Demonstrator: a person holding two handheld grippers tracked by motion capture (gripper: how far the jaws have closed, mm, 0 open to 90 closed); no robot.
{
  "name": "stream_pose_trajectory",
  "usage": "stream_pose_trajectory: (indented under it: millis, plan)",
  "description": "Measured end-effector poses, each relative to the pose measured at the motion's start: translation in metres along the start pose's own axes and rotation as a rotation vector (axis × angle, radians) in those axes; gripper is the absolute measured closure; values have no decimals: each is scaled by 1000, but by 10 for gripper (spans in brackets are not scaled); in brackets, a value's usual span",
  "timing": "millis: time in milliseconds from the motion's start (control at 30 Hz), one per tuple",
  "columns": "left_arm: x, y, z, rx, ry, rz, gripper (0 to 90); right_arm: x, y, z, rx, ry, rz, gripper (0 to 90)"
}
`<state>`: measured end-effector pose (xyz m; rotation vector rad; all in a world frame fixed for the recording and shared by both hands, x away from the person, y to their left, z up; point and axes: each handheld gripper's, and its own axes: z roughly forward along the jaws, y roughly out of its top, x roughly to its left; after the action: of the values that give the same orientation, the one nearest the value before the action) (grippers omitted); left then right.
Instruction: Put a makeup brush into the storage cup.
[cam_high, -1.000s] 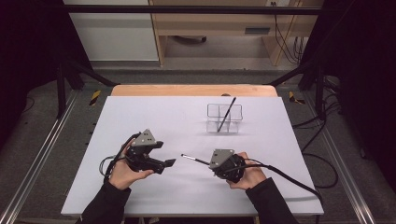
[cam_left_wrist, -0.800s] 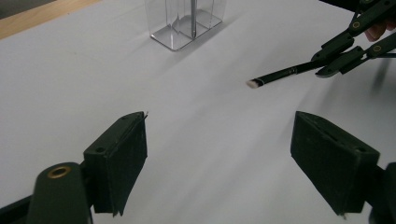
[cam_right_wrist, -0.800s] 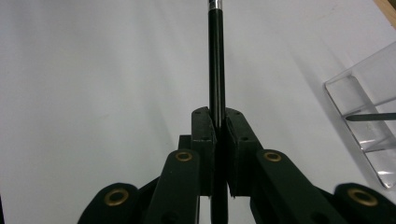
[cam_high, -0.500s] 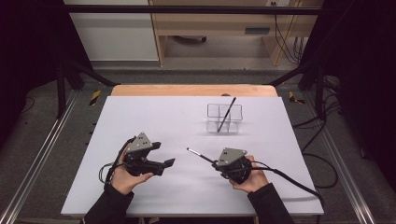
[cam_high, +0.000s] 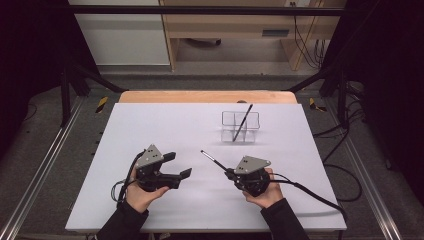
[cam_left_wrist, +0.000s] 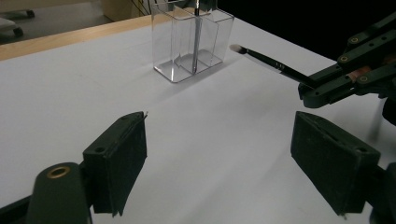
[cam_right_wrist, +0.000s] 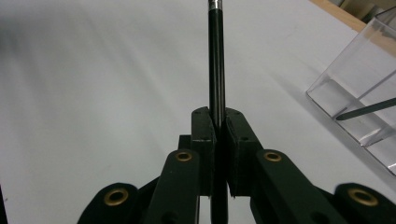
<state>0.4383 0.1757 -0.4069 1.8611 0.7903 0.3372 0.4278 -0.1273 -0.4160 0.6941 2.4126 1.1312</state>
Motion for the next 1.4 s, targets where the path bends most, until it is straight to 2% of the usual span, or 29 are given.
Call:
stream_pose_trajectory:
  millis: [67, 300, 367, 567, 733, 900, 1067, 1400]
  plan:
    - [-1, -1, 2, -6, 1, -9, 181, -1, -1, -1, -32, 3, 37, 841]
    - [-5, -4, 9, -43, -15, -44, 194, -5, -4, -5, -87, 3, 103, 841]
    - [-7, -4, 11, -64, -32, -59, 197, -5, -4, -5, -93, 10, 110, 841]
    - [-11, -4, 13, -86, -44, -71, 201, -4, -5, -6, -117, 14, 126, 841]
    - [-13, -1, 14, -132, -77, -101, 211, -3, -5, -7, -147, 1, 145, 841]
    - [-14, 1, 15, -154, -89, -110, 220, -3, -5, -8, -163, -2, 161, 841]
    - [-14, 4, 17, -196, -106, -137, 230, -4, -3, -10, -189, 2, 181, 841]
    - [-20, 13, 26, -225, -144, -152, 253, -3, -3, -9, -216, 0, 193, 842]
